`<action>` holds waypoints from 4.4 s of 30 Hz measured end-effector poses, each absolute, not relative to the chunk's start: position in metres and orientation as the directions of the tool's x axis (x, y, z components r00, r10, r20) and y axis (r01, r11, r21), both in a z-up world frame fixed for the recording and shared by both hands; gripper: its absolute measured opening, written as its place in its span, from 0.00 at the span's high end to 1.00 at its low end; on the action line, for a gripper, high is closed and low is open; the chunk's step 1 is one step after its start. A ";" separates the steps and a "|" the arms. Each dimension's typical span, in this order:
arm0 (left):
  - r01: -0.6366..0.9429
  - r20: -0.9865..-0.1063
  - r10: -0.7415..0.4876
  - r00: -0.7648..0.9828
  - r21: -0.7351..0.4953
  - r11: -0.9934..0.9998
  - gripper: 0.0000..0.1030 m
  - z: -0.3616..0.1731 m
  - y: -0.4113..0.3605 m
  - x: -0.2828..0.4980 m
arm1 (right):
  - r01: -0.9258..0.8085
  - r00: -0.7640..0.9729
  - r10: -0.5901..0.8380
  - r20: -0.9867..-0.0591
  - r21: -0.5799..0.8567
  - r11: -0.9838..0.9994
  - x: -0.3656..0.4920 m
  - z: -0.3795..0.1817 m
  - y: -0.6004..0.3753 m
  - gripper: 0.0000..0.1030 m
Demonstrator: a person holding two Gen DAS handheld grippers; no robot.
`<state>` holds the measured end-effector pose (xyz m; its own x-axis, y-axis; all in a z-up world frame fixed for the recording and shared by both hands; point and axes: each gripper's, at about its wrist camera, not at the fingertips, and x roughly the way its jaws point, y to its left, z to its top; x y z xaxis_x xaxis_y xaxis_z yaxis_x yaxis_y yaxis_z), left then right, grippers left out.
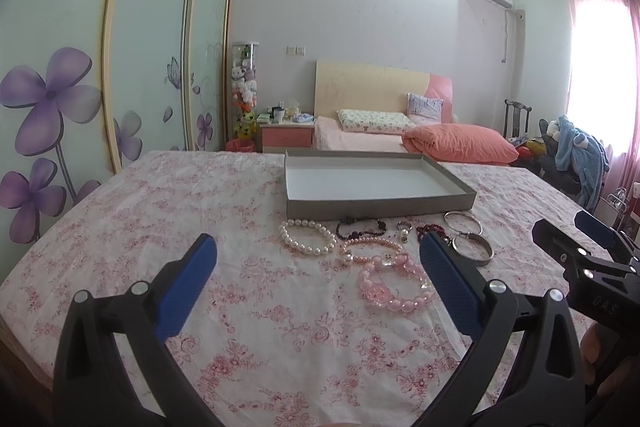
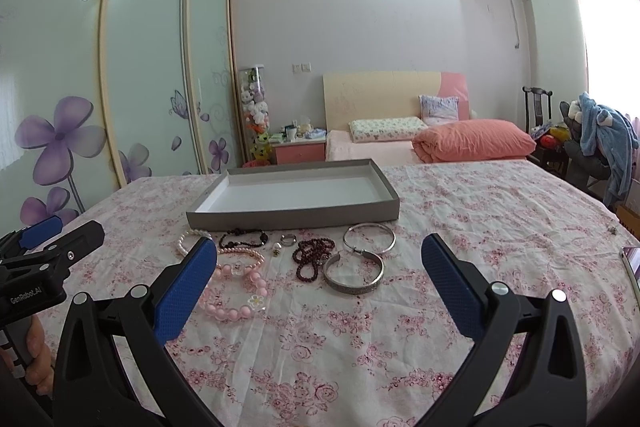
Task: Organize jewelry
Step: 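Grasp the pink bead bracelet with the left tool while the right tool grasps the silver cuff bangle, then lift and carry the pink bracelet and silver cuff over the grey tray with both tools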
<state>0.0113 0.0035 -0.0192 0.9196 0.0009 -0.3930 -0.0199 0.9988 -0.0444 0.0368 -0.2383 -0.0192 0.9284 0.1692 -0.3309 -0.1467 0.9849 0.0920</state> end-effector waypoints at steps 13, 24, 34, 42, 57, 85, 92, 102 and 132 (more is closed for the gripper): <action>0.024 -0.626 -0.064 0.777 -0.072 0.997 0.04 -0.046 0.004 0.079 | -0.116 0.730 0.201 -0.653 0.172 0.978 0.126 -0.054 -0.253 0.02; 0.094 -0.716 -0.123 0.687 -0.080 0.992 0.04 -0.066 -0.003 0.107 | -0.114 0.584 0.136 -0.800 0.085 0.990 0.170 -0.085 -0.238 0.17; 0.136 -0.753 -0.139 0.643 -0.066 0.989 0.05 -0.076 -0.018 0.116 | -0.124 0.607 0.095 -0.789 0.024 0.992 0.174 -0.081 -0.226 0.34; 0.147 -0.798 -0.151 0.584 -0.078 0.986 0.25 -0.089 -0.033 0.127 | -0.121 0.613 0.104 -0.783 0.037 0.992 0.165 -0.081 -0.235 0.34; 0.075 -0.810 -0.147 0.567 -0.127 0.989 0.74 -0.092 -0.032 0.127 | -0.122 0.612 0.114 -0.783 0.049 0.991 0.166 -0.081 -0.239 0.34; 0.039 -0.809 -0.112 0.577 -0.110 0.993 0.77 -0.091 -0.005 0.126 | -0.124 0.610 0.105 -0.785 0.036 0.992 0.167 -0.083 -0.239 0.34; 0.038 -0.798 -0.138 0.587 -0.143 0.989 0.77 -0.087 0.002 0.122 | -0.138 0.624 0.129 -0.771 0.054 0.989 0.158 -0.081 -0.240 0.34; 0.064 -0.744 -0.160 0.648 -0.156 0.986 0.77 -0.069 0.004 0.109 | -0.162 0.664 0.150 -0.733 0.056 0.985 0.147 -0.071 -0.232 0.34; 0.123 -0.607 -0.193 0.770 -0.156 0.980 0.78 -0.021 0.002 0.083 | -0.192 0.764 0.201 -0.613 0.081 0.978 0.126 -0.041 -0.227 0.34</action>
